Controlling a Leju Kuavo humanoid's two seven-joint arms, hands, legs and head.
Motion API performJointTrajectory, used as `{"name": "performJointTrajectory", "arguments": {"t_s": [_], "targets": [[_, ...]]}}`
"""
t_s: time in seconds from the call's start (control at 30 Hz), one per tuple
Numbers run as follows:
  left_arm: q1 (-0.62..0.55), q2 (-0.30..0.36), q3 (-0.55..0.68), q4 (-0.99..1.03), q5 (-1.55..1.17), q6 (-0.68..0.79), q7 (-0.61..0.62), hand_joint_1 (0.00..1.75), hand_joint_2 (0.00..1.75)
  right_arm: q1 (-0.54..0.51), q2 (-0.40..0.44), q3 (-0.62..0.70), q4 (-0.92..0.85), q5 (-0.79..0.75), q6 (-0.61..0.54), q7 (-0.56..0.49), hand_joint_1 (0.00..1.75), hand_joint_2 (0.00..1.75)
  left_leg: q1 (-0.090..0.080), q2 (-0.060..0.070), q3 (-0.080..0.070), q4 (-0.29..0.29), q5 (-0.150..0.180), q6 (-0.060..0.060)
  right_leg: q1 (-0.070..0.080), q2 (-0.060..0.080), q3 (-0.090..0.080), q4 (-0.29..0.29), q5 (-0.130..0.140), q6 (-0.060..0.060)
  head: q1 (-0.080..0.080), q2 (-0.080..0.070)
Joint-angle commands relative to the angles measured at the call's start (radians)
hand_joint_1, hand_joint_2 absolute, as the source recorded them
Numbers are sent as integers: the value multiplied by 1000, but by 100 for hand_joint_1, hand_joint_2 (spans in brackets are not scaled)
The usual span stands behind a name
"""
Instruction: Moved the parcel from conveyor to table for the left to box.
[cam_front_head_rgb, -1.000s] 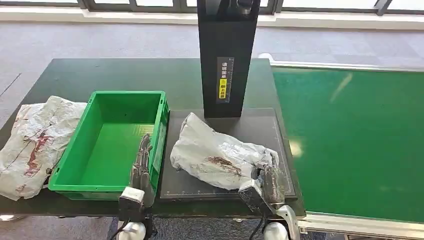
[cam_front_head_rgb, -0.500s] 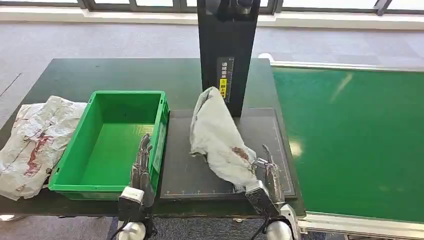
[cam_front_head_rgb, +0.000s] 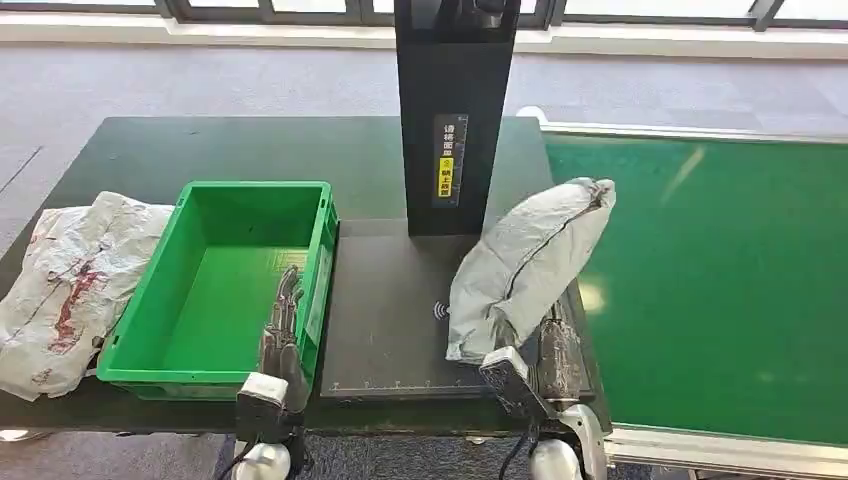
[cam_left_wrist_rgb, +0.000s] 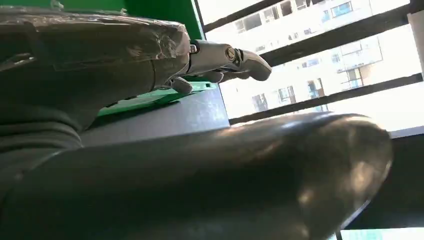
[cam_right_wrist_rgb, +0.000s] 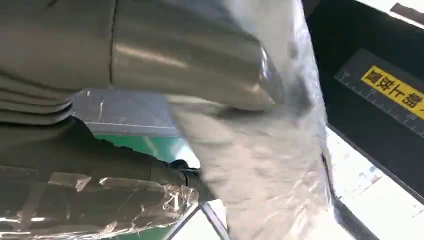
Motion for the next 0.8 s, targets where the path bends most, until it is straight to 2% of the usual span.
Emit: {"name": "performJointTrajectory", "arguments": {"t_s": [0.03, 0.23, 0.47, 0.67, 0.8], "targets": [[-36, -43, 19, 10, 2, 41, 5, 0, 0, -52, -6, -58, 109, 33, 2, 40, 0, 0, 0, -1, 0, 0, 0, 0, 0, -1, 1, -1, 0, 0, 0, 0], [-42, -39, 5, 24, 7, 49, 6, 0, 0, -130, -1, -74, 241, -43, 87, 1, 0, 0, 0, 0, 1, -1, 1, 0, 1, 0, 1, -1, 1, 0, 0, 0], [-45, -39, 4, 28, 8, 49, 6, 0, 0, -140, 0, -70, 258, -40, 82, -4, 0, 0, 1, -2, 0, -1, 1, 0, 1, -2, 2, -2, 1, -1, 0, 0], [-63, -40, -8, 44, 9, 52, 6, 0, 0, -206, 34, 8, 391, -22, 103, -46, 0, 0, 1, 0, 1, 0, 1, 0, 1, 0, 1, -1, 1, -1, 0, 0], [-64, -39, -8, 45, 9, 53, 6, 0, 0, -212, 36, 13, 400, -21, 96, -46, 0, 0, 1, 0, 0, 0, 1, 0, 1, 0, 1, -1, 1, -1, 0, 0]]}}
